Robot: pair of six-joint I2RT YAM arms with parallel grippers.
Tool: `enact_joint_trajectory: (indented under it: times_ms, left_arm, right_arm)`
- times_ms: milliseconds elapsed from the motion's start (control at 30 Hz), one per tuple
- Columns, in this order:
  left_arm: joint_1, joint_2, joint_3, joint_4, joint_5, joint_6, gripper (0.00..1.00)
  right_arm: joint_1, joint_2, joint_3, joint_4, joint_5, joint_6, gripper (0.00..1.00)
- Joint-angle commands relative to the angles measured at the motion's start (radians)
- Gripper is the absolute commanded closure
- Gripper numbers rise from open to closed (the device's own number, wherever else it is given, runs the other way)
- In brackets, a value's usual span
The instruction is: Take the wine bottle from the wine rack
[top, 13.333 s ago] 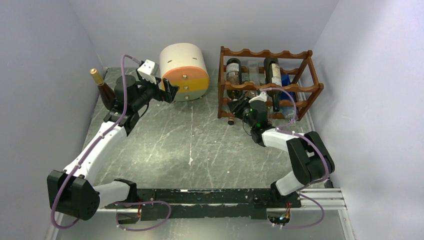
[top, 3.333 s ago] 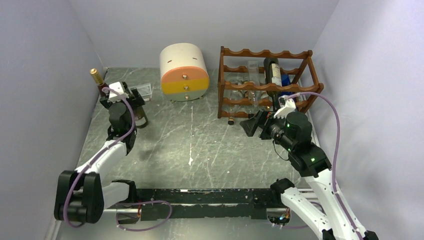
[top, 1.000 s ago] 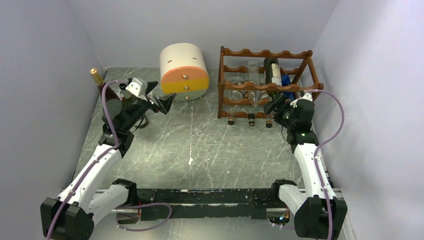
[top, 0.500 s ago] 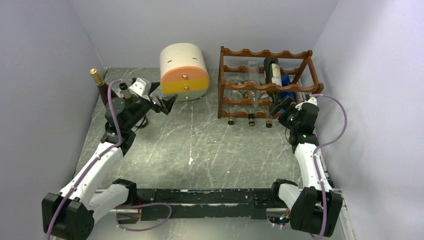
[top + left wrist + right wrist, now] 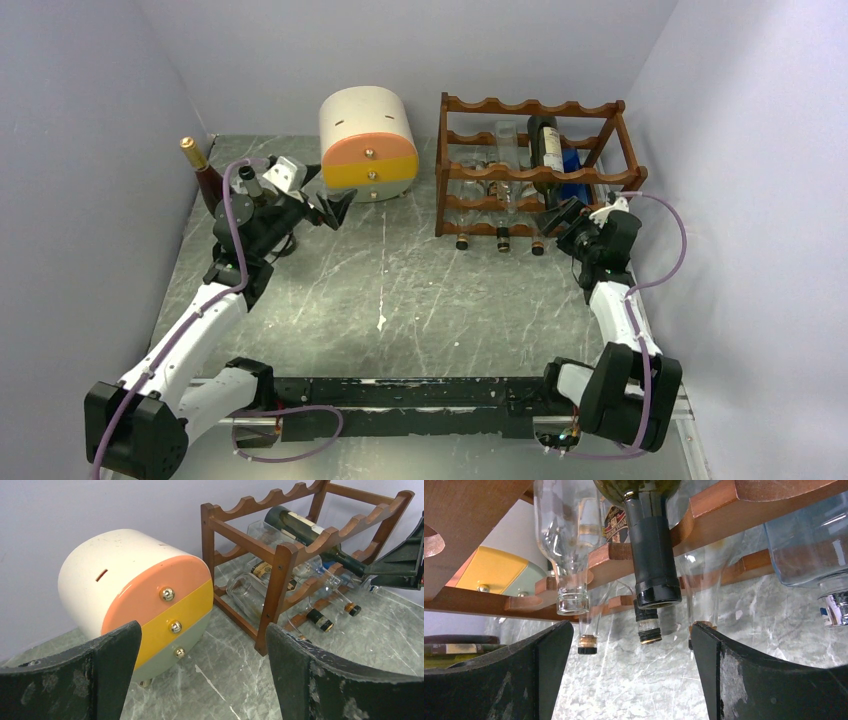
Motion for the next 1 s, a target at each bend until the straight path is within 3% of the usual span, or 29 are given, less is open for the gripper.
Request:
enact_joint_trajectory:
  times_ms: [0,500,967]
  left_arm:
    - [-0.021,-0.016,0.014,0.021,-0.025,0.031,0.03]
    - [-0.032,-0.021,0.012,0.016,-0.035,0.055,0.02]
    - [-0.032,-0.023,0.015,0.015,-0.036,0.062,0.02]
  right_arm:
    - [-0.022,0.017,-0.02,0.105,-0.067,-0.001,0.08]
    - [-0.047,0.239,0.011,0.345,-0.151,0.087,0.19]
    - [-0.048,0.342,0.081,0.401,-0.193,0.121,0.29]
